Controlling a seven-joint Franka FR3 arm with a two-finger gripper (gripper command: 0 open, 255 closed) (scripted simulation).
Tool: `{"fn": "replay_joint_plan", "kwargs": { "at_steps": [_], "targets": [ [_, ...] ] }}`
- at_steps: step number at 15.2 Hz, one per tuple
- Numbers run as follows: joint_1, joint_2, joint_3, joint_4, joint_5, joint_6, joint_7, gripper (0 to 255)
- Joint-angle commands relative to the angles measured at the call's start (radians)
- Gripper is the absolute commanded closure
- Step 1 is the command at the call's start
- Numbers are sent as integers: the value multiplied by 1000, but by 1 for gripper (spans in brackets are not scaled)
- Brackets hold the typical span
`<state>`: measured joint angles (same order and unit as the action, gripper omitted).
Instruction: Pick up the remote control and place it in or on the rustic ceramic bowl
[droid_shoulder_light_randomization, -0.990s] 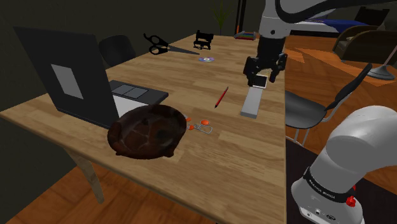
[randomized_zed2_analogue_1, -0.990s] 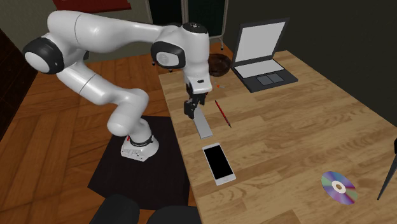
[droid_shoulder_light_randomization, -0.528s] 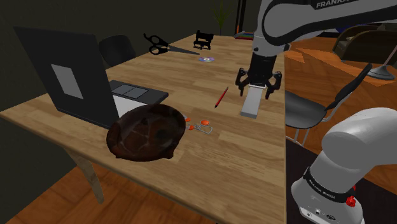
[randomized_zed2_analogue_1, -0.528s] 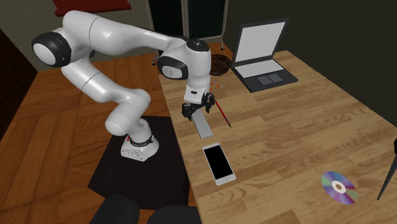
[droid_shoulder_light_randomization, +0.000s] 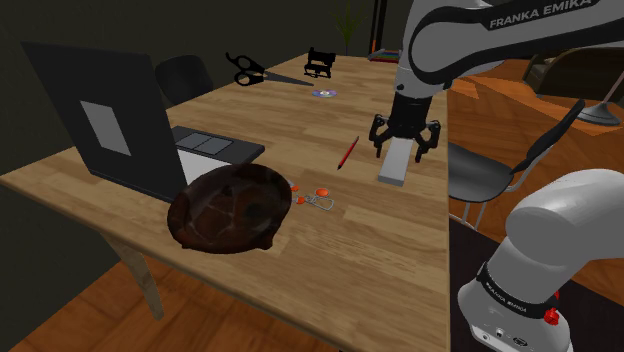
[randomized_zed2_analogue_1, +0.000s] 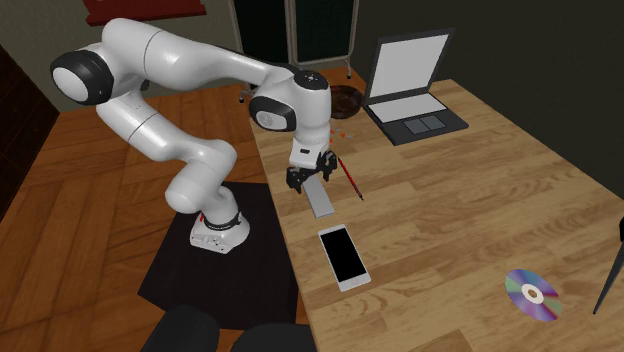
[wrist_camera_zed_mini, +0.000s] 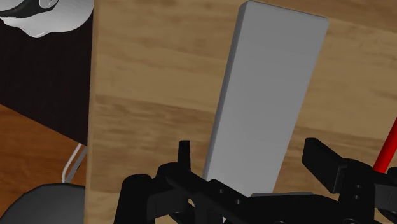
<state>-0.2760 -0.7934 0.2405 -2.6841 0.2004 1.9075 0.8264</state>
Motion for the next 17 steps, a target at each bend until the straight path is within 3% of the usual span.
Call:
{"fn": "replay_joint_plan", "kwargs": {
  "at_steps": [1,2,3,12,17],
  "targets": [
    [0,0,0,0,0,0,0,0],
    [0,0,0,0,0,0,0,0],
    [0,0,0,0,0,0,0,255],
    [0,0,0,0,0,0,0,255],
    [-4,-9,-11,61,-11,-71,3,255]
  ]
}}
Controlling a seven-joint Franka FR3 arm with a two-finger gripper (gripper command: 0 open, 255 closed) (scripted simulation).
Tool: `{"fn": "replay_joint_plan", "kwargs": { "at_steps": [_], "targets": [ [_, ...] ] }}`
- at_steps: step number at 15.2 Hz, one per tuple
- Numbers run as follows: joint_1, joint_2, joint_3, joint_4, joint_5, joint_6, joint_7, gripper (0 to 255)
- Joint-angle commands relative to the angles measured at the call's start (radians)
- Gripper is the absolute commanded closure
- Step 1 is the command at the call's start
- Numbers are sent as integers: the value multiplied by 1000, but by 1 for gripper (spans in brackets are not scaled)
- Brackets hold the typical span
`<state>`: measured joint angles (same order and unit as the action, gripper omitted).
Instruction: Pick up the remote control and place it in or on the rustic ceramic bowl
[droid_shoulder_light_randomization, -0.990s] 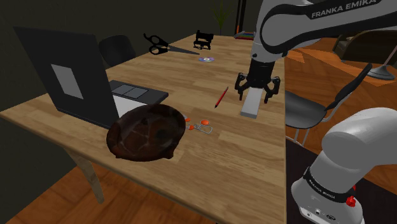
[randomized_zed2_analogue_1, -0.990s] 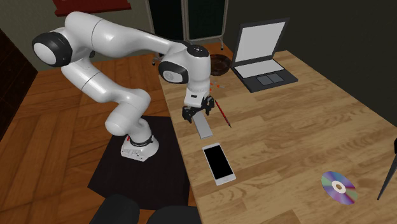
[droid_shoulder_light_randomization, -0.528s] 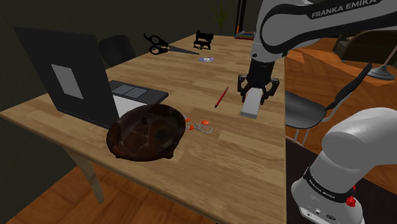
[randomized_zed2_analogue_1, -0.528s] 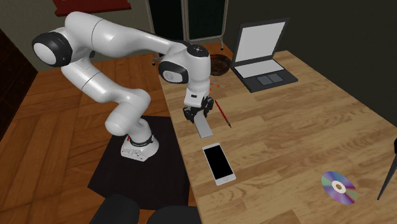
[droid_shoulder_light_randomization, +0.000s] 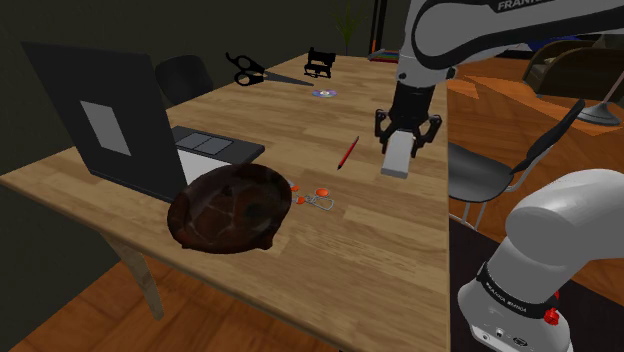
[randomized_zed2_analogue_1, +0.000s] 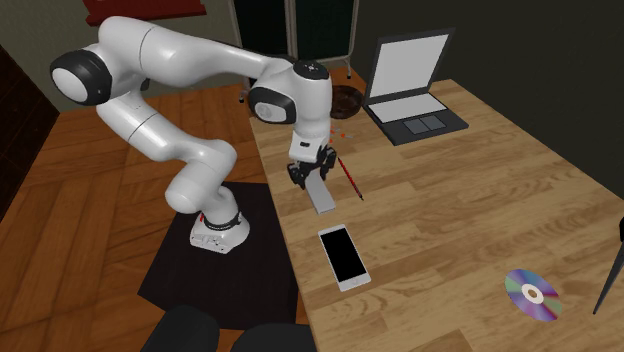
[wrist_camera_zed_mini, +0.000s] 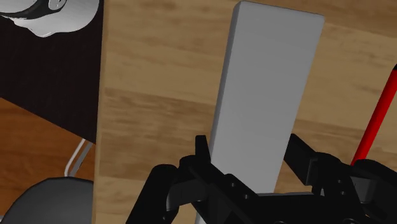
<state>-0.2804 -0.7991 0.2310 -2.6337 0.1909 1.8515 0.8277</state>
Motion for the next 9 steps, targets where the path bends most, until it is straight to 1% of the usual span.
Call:
{"fn": "replay_joint_plan", "kwargs": {
  "at_steps": [1,9],
  "targets": [
    [-1,-5,-4,24,-3,-28,2,255],
    [-7,-3,-19,131,-18,-134,7,255]
  ]
}}
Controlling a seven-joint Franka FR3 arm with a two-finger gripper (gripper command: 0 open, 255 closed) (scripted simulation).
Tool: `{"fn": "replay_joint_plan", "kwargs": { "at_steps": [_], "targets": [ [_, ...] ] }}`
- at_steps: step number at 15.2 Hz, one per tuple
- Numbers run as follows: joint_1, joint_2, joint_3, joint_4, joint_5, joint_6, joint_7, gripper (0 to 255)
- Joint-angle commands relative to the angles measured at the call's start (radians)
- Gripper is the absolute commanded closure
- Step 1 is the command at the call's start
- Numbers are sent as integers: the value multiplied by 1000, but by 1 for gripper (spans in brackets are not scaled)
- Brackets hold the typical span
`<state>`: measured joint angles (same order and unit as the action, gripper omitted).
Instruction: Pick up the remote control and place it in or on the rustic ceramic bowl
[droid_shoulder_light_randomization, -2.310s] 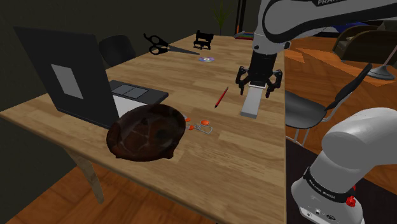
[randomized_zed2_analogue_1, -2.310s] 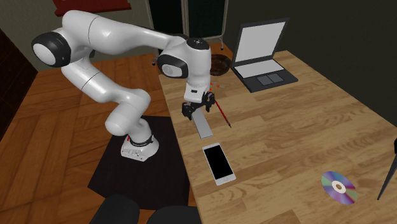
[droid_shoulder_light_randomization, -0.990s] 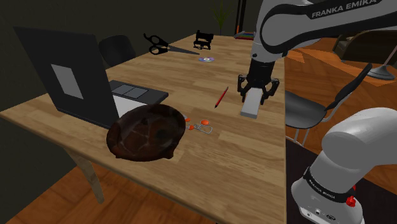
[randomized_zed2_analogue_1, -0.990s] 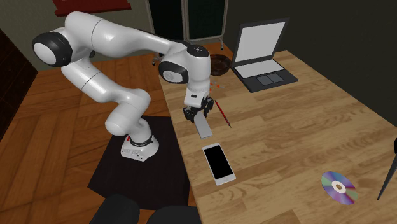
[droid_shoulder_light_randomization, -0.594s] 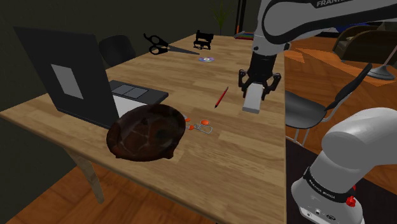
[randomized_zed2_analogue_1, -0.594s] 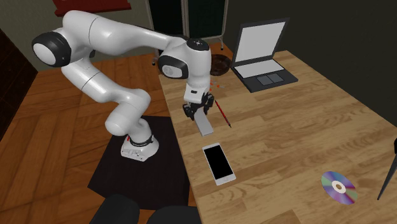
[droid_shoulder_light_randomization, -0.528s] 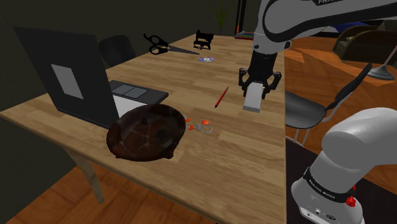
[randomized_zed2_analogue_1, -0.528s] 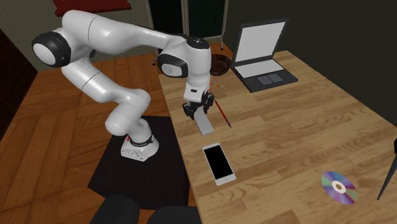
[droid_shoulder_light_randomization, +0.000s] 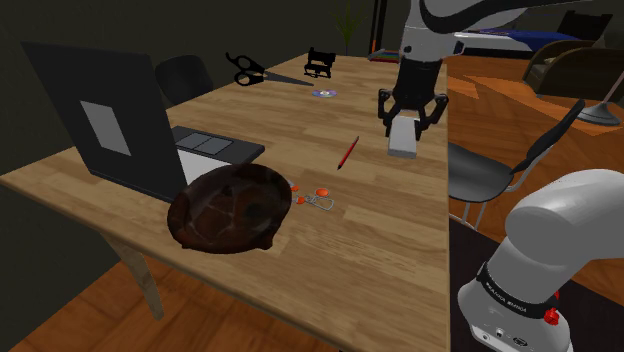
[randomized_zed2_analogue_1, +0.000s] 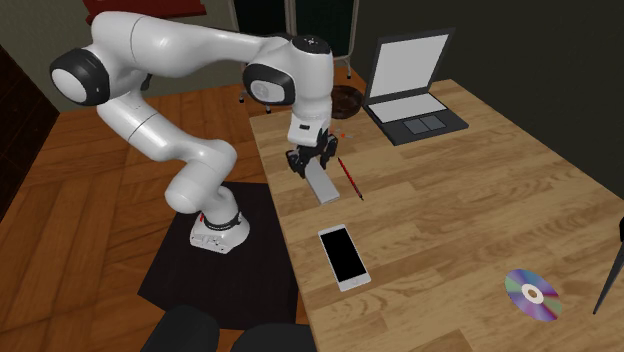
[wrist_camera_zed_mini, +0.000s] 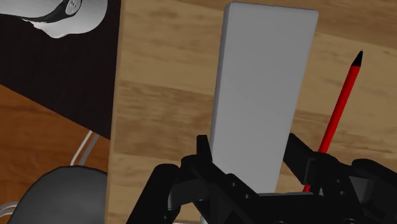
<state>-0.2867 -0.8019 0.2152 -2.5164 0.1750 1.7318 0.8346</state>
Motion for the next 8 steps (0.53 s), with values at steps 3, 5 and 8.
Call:
{"fn": "replay_joint_plan", "kwargs": {
  "at_steps": [3,5,8],
  "targets": [
    [-3,4,-8,57,-7,-53,1,255],
    [-5,8,-11,86,-11,-78,3,255],
    [-7,16,-16,131,-15,-115,5,255]
  ]
}}
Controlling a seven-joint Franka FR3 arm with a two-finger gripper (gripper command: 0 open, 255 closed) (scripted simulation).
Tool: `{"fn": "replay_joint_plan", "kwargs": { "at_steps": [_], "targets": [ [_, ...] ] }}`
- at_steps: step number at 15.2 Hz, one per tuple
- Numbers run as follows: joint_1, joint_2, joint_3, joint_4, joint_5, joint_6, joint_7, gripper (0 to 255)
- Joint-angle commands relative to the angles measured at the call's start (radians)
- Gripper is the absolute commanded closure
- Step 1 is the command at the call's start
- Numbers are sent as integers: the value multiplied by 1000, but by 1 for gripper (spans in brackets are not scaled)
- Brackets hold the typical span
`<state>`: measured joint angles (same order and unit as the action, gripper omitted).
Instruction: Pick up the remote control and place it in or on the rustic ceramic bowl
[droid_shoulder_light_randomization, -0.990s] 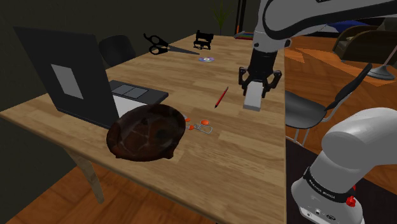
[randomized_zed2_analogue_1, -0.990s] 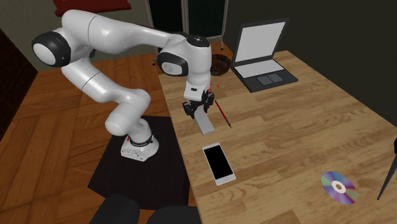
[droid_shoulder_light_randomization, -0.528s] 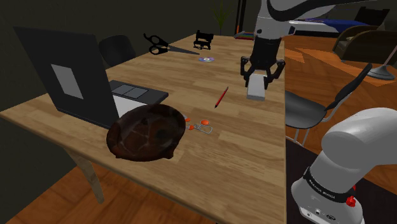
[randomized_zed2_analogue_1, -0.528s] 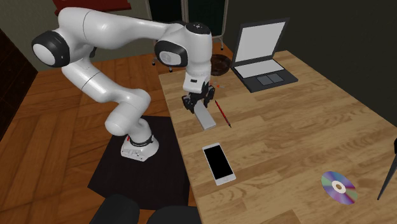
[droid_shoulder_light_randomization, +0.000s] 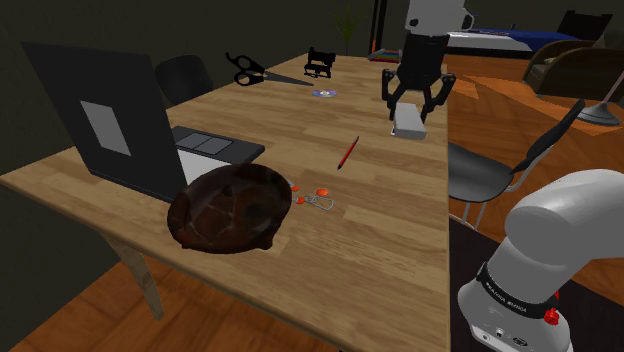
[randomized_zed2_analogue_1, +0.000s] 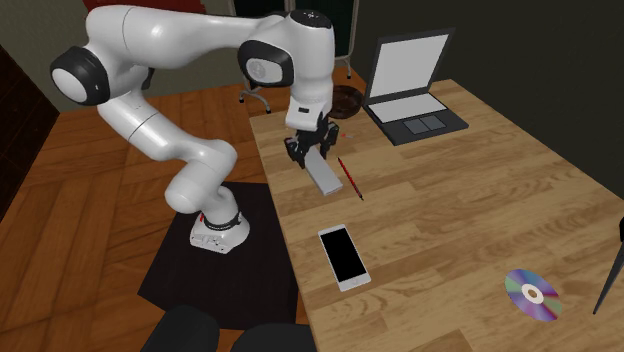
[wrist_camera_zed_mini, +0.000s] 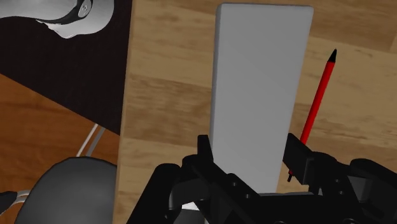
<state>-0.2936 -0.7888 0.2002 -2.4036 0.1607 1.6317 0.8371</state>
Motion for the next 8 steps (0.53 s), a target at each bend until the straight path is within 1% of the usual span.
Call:
{"fn": "replay_joint_plan", "kwargs": {
  "at_steps": [1,8],
  "targets": [
    [-1,6,-2,33,-2,-27,3,255],
    [-6,32,-11,144,-12,-112,8,255]
  ]
}}
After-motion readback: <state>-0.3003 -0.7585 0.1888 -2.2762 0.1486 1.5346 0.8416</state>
